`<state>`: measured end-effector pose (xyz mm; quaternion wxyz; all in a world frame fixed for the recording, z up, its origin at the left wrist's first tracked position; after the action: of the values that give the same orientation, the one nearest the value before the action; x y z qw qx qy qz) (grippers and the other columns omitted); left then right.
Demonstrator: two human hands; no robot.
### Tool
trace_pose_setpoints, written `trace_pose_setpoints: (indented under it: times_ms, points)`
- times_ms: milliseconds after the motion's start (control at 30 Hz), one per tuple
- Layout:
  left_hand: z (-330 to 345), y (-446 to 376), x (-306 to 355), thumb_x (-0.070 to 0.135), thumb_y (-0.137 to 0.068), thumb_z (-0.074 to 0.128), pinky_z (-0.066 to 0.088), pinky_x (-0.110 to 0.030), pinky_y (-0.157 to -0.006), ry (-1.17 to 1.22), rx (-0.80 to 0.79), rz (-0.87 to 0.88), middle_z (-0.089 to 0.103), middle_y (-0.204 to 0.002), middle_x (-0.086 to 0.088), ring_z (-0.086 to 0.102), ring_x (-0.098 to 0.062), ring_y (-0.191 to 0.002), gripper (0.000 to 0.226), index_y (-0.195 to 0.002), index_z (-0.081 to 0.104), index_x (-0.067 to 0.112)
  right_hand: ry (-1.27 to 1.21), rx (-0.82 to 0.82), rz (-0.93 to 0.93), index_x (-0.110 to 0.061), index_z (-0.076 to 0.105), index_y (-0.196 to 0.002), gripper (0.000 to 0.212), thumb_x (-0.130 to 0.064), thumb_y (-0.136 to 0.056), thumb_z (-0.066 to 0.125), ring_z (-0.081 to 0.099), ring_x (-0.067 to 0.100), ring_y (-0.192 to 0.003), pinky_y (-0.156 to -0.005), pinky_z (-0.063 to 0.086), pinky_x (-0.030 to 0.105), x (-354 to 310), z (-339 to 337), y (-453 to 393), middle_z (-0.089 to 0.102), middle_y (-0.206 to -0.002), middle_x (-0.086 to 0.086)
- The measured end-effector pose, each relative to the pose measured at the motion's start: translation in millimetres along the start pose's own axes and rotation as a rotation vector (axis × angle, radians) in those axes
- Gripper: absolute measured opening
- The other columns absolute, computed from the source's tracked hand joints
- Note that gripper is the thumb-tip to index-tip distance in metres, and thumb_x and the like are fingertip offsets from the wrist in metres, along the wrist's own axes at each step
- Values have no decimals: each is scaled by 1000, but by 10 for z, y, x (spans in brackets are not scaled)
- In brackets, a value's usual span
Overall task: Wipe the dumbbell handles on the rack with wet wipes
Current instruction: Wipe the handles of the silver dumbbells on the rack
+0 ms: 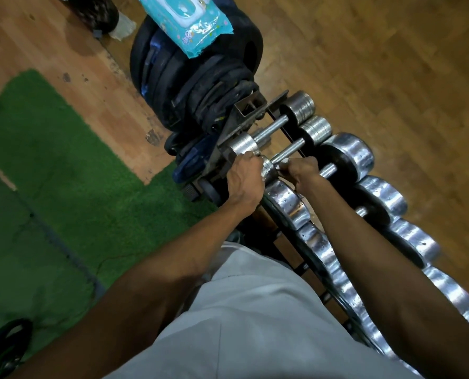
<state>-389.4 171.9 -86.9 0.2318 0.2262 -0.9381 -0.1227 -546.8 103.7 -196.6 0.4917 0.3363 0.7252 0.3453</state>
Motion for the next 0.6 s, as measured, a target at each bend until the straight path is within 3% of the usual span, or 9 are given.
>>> trace_pose_setpoints:
  times_ms: [67, 167, 267, 333, 400, 500, 600]
  points:
    - [12, -12, 2, -4, -84, 73, 53, -35, -79, -4, -4, 6, 64, -112, -6, 59, -27, -110, 27, -106, 72, 13, 119, 79, -99, -10, 62, -68, 28, 3, -76, 86, 77, 30, -80, -73, 66, 45, -64, -91, -18, 73, -84, 13]
    - [16, -22, 0, -8, -85, 67, 54, -36, -79, 5, -9, 12, 64, -113, -7, 59, -27, -110, 30, -108, 72, 10, 198, 198, -286, -15, 68, -72, 24, -7, -74, 90, 75, 23, -72, -71, 65, 39, -232, -173, 71, 74, -81, 7]
    - [16, -31, 5, -10, -84, 66, 55, -36, -77, 14, -10, 19, 64, -112, -7, 60, -27, -106, 29, -105, 71, 9, 307, 361, -472, -13, 74, -91, 8, -8, -86, 78, 72, 23, -84, -74, 55, 28, -495, -280, 252, 74, -88, 6]
    - [10, -37, 5, -8, -83, 71, 56, -35, -76, 14, -1, 14, 64, -109, -6, 61, -25, -103, 25, -101, 71, 10, 425, 412, -592, -5, 75, -108, 18, -2, -95, 63, 72, 27, -89, -72, 51, 28, -679, -285, 347, 74, -100, 15]
    - [17, -38, 10, -7, -82, 75, 56, -34, -77, 1, 5, 3, 64, -107, -6, 61, -25, -102, 24, -98, 71, 11, 590, 381, -675, 2, 73, -109, 27, 9, -95, 51, 70, 31, -87, -67, 49, 30, -747, -217, 363, 73, -100, 20]
    - [40, -57, 4, -12, -82, 67, 57, -35, -77, -4, 15, -5, 64, -106, -8, 62, -26, -101, 25, -96, 72, 8, 787, 270, -877, 4, 68, -94, 34, 22, -81, 43, 64, 35, -84, -66, 47, 35, -684, -118, 404, 65, -92, 19]
    - [50, -63, -12, -9, -84, 68, 56, -34, -76, -20, 16, -4, 64, -104, -7, 62, -25, -100, 21, -94, 73, 9, 913, 97, -1040, 4, 68, -122, 54, 22, -75, 47, 60, 39, -106, -89, 52, 39, -509, -51, 431, 66, -117, 20]
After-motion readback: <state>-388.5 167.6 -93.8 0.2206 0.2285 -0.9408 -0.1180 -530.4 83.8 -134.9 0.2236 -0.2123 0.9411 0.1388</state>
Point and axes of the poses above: each hand's wrist, its own y-axis away from the middle knuckle, its own z-axis out of the palm, x = y × z, the point moved 9 cm from there along -y, towards the middle knuckle
